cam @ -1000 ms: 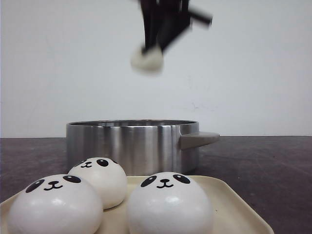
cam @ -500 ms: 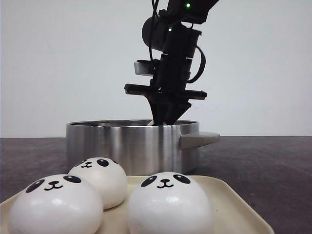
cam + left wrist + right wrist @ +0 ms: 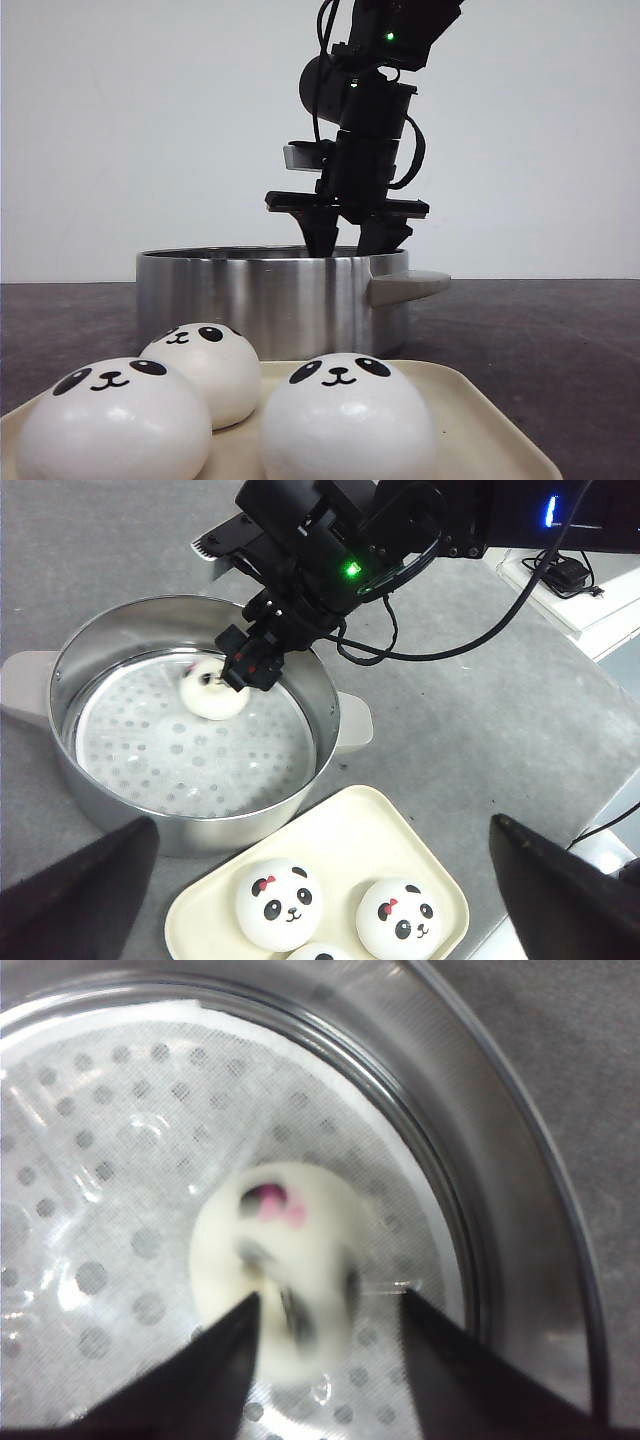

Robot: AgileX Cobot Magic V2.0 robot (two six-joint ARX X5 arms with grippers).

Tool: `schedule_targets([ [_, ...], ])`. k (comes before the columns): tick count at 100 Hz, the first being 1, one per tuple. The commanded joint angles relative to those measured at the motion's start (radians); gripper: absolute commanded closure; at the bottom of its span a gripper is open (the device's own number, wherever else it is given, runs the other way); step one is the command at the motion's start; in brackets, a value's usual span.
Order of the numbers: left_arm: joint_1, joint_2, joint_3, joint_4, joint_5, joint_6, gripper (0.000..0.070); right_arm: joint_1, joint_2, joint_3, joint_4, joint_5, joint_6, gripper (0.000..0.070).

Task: Steam buns
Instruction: 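Lift the bun with the right gripper, lower it into the pot, open, then raise the open right gripper out of the pot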

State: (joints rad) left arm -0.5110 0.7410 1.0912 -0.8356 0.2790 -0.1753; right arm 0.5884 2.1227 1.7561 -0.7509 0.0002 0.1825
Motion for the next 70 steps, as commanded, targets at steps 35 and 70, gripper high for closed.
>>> schedule_targets([
  [35,-0.006,0.015,0.014,-0.055,-0.002,-0.013,0.0064,0.021,-0.058,0.076,-0.086,0.0,-0.011,0.0333],
  [70,-0.023,0.195,0.013,-0.184,-0.002,-0.063,0.0064,0.154,-0.557,0.077,-0.008,0.13,-0.065,0.0698],
])
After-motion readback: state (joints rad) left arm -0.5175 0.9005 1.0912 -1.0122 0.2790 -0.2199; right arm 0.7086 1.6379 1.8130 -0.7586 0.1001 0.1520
